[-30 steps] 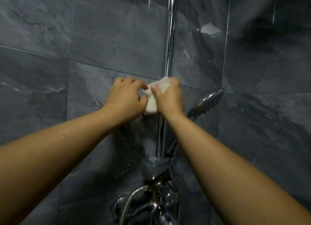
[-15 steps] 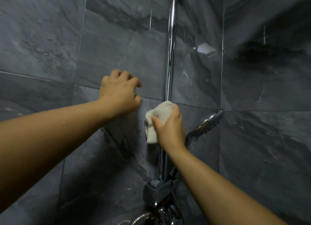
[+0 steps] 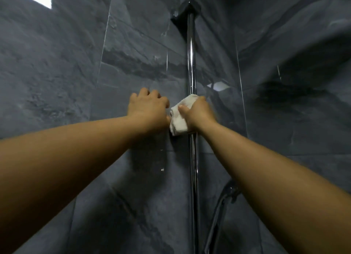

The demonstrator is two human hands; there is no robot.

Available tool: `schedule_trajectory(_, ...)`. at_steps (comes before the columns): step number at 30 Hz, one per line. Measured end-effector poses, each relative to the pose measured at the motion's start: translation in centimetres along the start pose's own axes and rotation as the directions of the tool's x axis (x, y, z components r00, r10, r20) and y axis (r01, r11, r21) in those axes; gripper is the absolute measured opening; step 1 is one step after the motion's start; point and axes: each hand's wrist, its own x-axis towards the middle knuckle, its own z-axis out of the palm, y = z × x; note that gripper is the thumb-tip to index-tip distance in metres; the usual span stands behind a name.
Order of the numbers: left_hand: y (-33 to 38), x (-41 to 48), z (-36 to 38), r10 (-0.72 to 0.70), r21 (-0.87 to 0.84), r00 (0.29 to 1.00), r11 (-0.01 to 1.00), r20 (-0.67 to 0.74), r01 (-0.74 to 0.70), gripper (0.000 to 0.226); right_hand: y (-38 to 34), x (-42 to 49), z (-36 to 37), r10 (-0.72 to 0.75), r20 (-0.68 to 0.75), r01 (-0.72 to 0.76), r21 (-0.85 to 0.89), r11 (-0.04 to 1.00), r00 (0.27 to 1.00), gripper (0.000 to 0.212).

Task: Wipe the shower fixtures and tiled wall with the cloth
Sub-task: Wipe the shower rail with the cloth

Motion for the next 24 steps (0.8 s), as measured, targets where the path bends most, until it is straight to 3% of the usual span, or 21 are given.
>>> schedule_trajectory(13,-1.8,6.0,-2.0,-0.031,0.106,0.988,0.993,-0.153,0.048,0.046,-6.1,8.5,-3.3,-0.223,-0.018,0.22,-0.109,0.969,0.975,0.034)
schedule_trajectory(16,-2.0,7.4,-2.1,-0.039,0.121,0.979,0.991,-0.2,0.065,0.045,-7.8,9.6,-4.3,-0.323,-0.013,0.31,-0.24,0.92,0.946,0.029)
schedule_trajectory(17,-2.1,7.7,-2.0,-0.042,0.122,0.978,0.99,-0.204,0.068,0.044,-8.2,10.0,-4.6,-0.394,-0.008,0.362,-0.379,0.852,0.919,0.03)
schedule_trajectory(19,-2.2,8.3,-1.8,-0.051,0.123,0.974,0.989,-0.221,0.08,0.041,-8.8,11.7,-4.7,-0.427,-0.009,0.382,-0.428,0.819,0.904,0.033)
schedule_trajectory(20,-2.3,8.6,-1.8,-0.055,0.119,0.972,0.989,-0.227,0.084,0.04,-9.2,12.3,-5.0,-0.356,-0.033,0.327,-0.319,0.889,0.934,0.034)
schedule_trajectory(22,-2.5,8.9,-1.6,-0.068,0.103,0.972,0.99,-0.225,0.093,0.038,-9.9,13.5,-5.5,-0.329,-0.104,0.306,-0.192,0.933,0.939,0.034)
schedule_trajectory(23,-2.5,9.1,-1.7,-0.074,0.097,0.972,0.99,-0.223,0.098,0.038,-10.7,14.2,-5.5,-0.324,-0.09,0.3,-0.208,0.931,0.942,0.036)
schedule_trajectory(24,-2.5,9.2,-1.7,-0.076,0.096,0.973,0.99,-0.216,0.099,0.038,-11.4,14.4,-5.6,-0.334,-0.074,0.325,-0.113,0.939,0.94,0.039)
